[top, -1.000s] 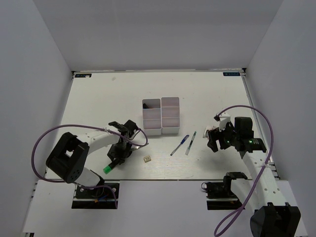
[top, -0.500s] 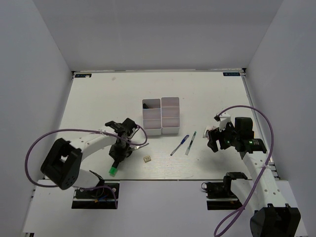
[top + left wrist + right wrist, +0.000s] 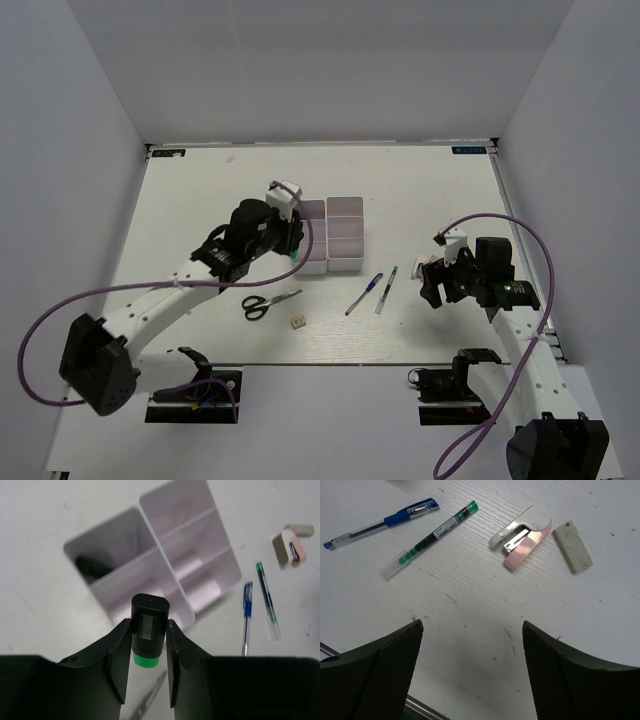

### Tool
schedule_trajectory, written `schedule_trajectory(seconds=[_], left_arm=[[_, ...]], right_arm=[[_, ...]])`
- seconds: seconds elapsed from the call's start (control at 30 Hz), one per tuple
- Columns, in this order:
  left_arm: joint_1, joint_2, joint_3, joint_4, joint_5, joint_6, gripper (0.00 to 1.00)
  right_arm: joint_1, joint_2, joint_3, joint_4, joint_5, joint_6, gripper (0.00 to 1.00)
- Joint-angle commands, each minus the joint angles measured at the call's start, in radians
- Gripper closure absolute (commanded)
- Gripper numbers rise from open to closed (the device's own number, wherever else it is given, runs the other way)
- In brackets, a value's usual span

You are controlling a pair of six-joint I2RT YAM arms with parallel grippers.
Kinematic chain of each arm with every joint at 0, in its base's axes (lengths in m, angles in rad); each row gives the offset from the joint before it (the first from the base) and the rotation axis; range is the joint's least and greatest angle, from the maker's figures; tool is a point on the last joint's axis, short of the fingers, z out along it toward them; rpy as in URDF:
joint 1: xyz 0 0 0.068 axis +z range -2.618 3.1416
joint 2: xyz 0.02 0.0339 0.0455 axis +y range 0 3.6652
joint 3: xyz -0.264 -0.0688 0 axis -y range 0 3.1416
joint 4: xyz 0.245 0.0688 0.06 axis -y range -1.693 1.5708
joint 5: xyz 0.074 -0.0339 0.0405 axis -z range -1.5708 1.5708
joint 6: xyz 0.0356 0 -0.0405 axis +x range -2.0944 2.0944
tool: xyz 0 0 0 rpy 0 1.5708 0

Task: Sort the stationery into containers
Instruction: Place the pen at the center of the board.

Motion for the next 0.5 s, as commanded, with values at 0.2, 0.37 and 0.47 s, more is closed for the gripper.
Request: schedule_trajectory(seconds=[0.2,0.37,0.47], left_arm=[[-0.008,0.225,0.180,0.513,-0.102,0.155,1.00],[-0.008,0.315,0.216,0.537,-0.150,0.184,1.00],[-0.007,0.345,0.205,0.547,-0.161,0.169,1.00]], right_arm=[[-0.003,0.010,0.024,0.004,-0.009,-0.006,0.18],[-0.003,0.013,0.024,0.004,-0.009,-0.011,0.18],[0.000,0.015,0.024,0.005,-0.008,-0.011,0.18]])
